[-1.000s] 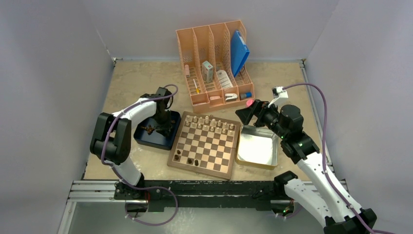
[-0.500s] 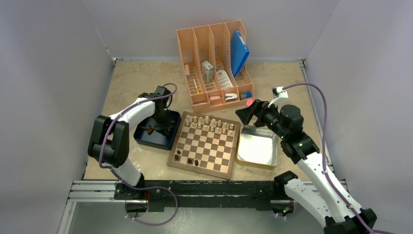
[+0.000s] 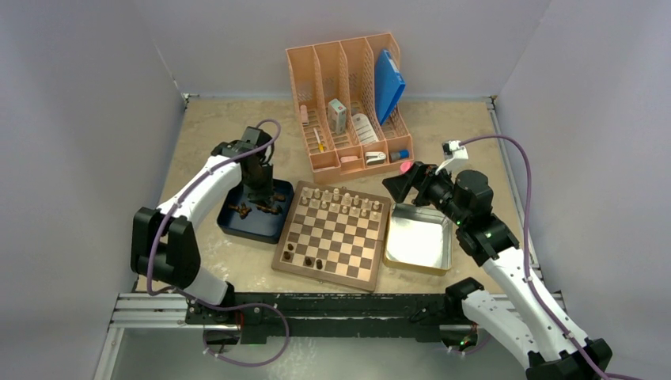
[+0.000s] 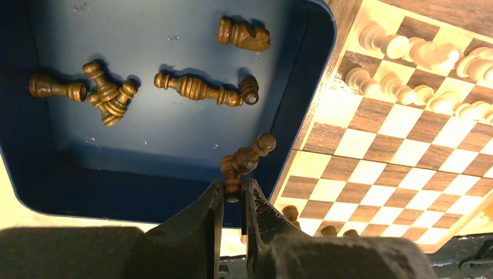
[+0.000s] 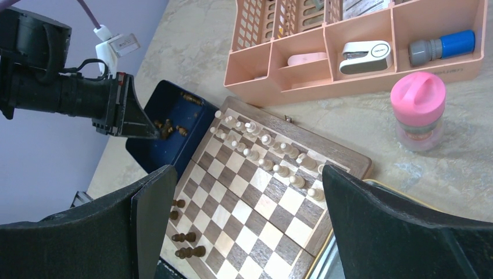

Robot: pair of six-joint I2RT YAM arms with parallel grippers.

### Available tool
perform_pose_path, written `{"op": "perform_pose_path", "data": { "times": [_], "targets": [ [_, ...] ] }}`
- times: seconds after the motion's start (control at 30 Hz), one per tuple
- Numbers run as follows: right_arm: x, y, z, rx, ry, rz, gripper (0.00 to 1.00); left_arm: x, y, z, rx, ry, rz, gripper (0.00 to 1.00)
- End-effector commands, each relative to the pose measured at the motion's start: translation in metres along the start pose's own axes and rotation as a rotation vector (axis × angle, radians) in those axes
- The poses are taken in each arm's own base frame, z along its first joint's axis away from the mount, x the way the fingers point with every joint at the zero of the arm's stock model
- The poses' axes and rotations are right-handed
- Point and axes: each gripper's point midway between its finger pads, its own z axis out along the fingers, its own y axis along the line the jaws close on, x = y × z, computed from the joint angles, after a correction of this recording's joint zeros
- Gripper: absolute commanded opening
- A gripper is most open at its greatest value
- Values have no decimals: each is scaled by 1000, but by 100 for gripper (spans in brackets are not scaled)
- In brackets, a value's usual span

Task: Set up the chess pieces on the board
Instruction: Pick up the chess piece from the storage box.

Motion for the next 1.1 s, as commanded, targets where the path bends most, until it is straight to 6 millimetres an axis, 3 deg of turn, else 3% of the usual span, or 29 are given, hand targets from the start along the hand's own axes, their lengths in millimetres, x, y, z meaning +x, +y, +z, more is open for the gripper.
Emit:
{"op": "perform_pose_path", "data": {
  "times": [0.0, 0.27, 0.53, 0.67, 1.07],
  "targets": [
    [-15, 7, -1, -25, -57, -19, 98, -7, -8, -23, 38, -47, 36, 6],
    [1, 10, 6, -74, -7, 7, 95, -2, -32, -40, 153, -80, 104, 6],
    [26, 38, 15, -276, 90, 116, 67, -4, -52, -62, 266, -158, 182, 6],
    [42, 42, 28, -313, 159, 169, 59, 0, -71, -73, 376, -189, 233, 6],
    [63, 111, 79, -468, 273, 181, 56, 10, -89, -80, 500, -200, 277, 6]
  ]
}}
